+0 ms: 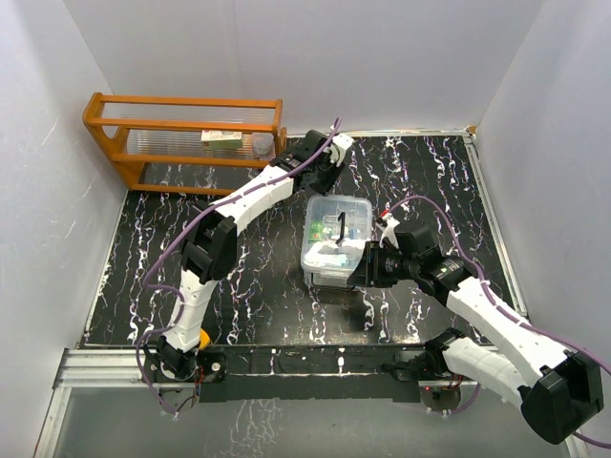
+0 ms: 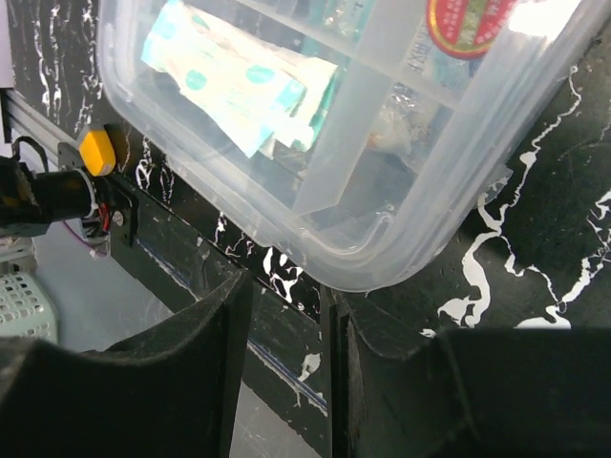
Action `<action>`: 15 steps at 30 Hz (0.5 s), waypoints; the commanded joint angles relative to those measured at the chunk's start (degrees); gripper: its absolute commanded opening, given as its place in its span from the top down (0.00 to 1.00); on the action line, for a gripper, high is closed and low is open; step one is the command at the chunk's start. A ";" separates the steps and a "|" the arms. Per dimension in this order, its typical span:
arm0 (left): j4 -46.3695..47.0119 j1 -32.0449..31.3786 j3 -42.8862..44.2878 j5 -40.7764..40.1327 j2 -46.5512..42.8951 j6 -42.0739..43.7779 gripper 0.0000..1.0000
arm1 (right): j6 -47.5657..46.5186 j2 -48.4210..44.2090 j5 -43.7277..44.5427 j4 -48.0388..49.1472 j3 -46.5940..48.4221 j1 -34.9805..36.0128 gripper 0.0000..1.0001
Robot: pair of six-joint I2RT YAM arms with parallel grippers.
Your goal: Organize the medicine kit
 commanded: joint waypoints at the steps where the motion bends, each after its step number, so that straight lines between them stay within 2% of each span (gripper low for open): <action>1: -7.01 -0.15 0.97 2.09 -1.83 3.63 0.64 | 0.80 0.62 6.02 4.41 0.26 0.07 0.67; 9: -8.10 -0.15 -6.66 6.09 -5.91 3.71 0.65 | 3.36 1.16 21.76 -1.56 2.47 0.10 0.68; 15: -8.09 -0.15 -11.80 7.90 -9.11 2.81 0.66 | 5.79 1.14 29.69 -2.92 4.32 0.07 0.68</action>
